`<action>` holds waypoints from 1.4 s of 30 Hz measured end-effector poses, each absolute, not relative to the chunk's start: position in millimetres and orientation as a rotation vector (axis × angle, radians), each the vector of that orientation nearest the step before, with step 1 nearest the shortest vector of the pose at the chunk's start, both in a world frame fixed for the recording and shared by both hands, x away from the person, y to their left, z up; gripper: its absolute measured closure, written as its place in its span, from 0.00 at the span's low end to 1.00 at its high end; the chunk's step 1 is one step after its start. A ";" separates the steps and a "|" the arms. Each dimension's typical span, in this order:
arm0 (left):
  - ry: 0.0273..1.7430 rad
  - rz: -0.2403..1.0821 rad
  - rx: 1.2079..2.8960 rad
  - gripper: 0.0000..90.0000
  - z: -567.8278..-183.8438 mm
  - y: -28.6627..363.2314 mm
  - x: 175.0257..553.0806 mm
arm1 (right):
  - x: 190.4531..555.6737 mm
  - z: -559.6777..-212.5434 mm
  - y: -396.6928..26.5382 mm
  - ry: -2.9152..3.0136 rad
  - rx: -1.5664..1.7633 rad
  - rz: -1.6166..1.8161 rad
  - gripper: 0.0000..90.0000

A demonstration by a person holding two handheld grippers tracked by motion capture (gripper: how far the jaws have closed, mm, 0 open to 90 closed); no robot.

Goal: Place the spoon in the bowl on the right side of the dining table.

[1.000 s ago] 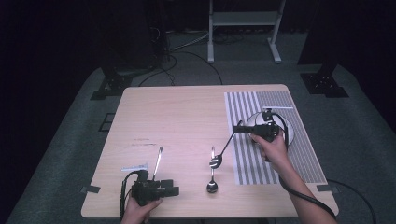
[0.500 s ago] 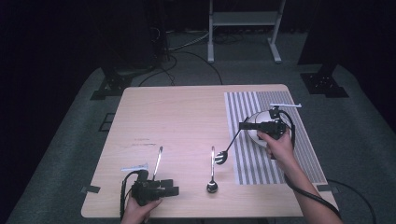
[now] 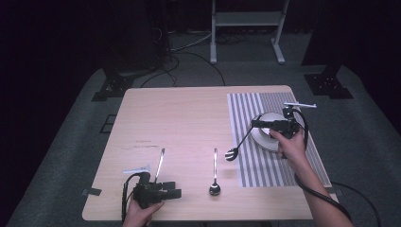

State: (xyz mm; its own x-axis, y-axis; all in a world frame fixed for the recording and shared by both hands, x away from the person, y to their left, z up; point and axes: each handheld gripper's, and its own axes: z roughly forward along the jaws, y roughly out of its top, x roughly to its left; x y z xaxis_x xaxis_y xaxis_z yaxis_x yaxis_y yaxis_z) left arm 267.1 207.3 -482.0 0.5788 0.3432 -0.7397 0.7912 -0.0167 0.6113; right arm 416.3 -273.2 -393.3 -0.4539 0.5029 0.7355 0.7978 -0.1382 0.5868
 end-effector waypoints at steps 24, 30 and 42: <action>0.970 -0.462 1.611 0.08 -481.2 207.7 266.8 | 417.8 -390.1 -309.0 -1.806 -1.592 -1.692 0.99; 0.969 -0.464 1.611 0.08 -481.8 207.2 266.9 | 417.6 -387.7 -318.7 -1.789 -1.622 -1.714 0.99; 0.971 -0.467 1.611 0.08 -481.8 206.7 267.1 | 416.7 -384.0 -340.6 -1.741 -1.695 -1.748 0.99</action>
State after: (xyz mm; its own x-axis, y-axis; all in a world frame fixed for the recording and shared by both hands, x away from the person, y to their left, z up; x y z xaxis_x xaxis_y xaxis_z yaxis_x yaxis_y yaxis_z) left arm 267.1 206.7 -481.8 0.5802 0.3408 -0.7397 0.7907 -0.0180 0.6120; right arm 416.7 -340.6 -384.0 -0.3510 0.5688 0.7438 0.7414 -0.3164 0.5918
